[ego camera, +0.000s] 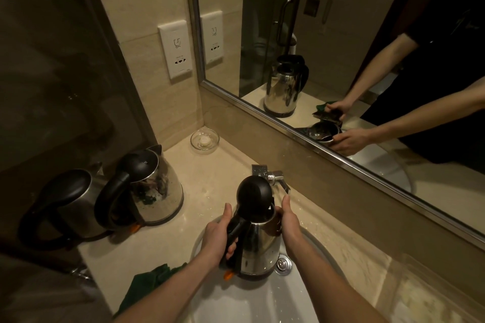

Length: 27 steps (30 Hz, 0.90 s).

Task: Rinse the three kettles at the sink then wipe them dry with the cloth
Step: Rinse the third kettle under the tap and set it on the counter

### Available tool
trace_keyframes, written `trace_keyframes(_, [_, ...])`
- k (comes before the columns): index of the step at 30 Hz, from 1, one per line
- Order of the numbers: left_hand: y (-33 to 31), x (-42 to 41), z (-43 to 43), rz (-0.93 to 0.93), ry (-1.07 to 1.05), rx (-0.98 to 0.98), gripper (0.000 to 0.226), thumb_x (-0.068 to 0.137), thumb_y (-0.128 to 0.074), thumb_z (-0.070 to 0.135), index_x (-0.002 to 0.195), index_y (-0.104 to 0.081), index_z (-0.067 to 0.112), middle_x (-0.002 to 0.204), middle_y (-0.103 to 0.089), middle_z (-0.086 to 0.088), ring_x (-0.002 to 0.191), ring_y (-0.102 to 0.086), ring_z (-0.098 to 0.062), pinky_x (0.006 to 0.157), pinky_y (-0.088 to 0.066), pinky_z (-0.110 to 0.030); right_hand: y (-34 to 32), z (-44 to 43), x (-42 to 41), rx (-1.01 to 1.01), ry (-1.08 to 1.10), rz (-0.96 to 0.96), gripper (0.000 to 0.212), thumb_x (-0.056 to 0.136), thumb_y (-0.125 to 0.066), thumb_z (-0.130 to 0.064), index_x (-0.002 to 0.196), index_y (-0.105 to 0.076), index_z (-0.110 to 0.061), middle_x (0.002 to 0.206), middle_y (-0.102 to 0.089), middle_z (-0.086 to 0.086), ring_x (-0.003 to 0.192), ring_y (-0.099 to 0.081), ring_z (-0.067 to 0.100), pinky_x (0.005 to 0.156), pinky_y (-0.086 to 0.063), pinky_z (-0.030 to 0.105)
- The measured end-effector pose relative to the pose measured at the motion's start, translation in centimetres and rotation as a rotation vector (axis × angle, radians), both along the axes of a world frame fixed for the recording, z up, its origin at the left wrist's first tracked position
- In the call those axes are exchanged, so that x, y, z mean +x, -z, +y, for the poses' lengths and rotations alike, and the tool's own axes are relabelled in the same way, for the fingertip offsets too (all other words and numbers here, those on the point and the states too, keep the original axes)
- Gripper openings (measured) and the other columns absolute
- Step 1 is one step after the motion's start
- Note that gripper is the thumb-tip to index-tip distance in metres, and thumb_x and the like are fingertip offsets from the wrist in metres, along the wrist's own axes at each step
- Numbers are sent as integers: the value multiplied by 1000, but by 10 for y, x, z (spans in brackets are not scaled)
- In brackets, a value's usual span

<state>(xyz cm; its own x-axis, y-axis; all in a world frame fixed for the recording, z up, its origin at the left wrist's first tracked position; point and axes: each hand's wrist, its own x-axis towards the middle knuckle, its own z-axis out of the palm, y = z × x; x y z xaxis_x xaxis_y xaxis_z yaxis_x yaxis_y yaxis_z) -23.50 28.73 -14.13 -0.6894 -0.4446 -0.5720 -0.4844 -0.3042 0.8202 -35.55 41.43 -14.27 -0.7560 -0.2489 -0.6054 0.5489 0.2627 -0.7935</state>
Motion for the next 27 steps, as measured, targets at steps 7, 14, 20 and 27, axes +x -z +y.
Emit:
trace_keyframes(7, [-1, 0, 1, 4, -3, -6, 68, 91, -39, 71, 79, -57, 6, 45, -47, -2, 38, -42, -17, 41, -36, -25, -1, 1, -1, -8, -9, 9, 77, 98, -17, -57, 112, -66, 1, 93, -67, 9, 82, -58, 13, 77, -40, 28])
trace_keyframes(14, [-3, 0, 0, 5, 1, -11, 67, 91, -39, 70, 73, -54, 8, 45, -46, -3, 38, -41, -17, 42, -36, -25, 3, -2, -3, -19, 1, 5, 82, 96, -18, -62, 110, -66, 4, 100, -70, 17, 87, -63, 19, 84, -47, 35])
trace_keyframes(20, [-5, 1, -2, 1, -5, -4, 65, 92, -40, 70, 74, -53, 9, 45, -46, -2, 38, -41, -17, 42, -36, -24, 2, -3, -3, -23, 6, -11, 80, 95, -19, -62, 104, -70, -2, 101, -70, 16, 91, -64, 21, 85, -47, 35])
trace_keyframes(27, [-6, 0, 0, 2, -7, -12, 65, 93, -39, 68, 75, -52, 7, 44, -45, -2, 37, -41, -16, 41, -35, -25, 1, -4, -2, -35, 28, -10, 78, 95, -20, -62, 103, -70, -4, 101, -70, 16, 91, -63, 22, 97, -47, 41])
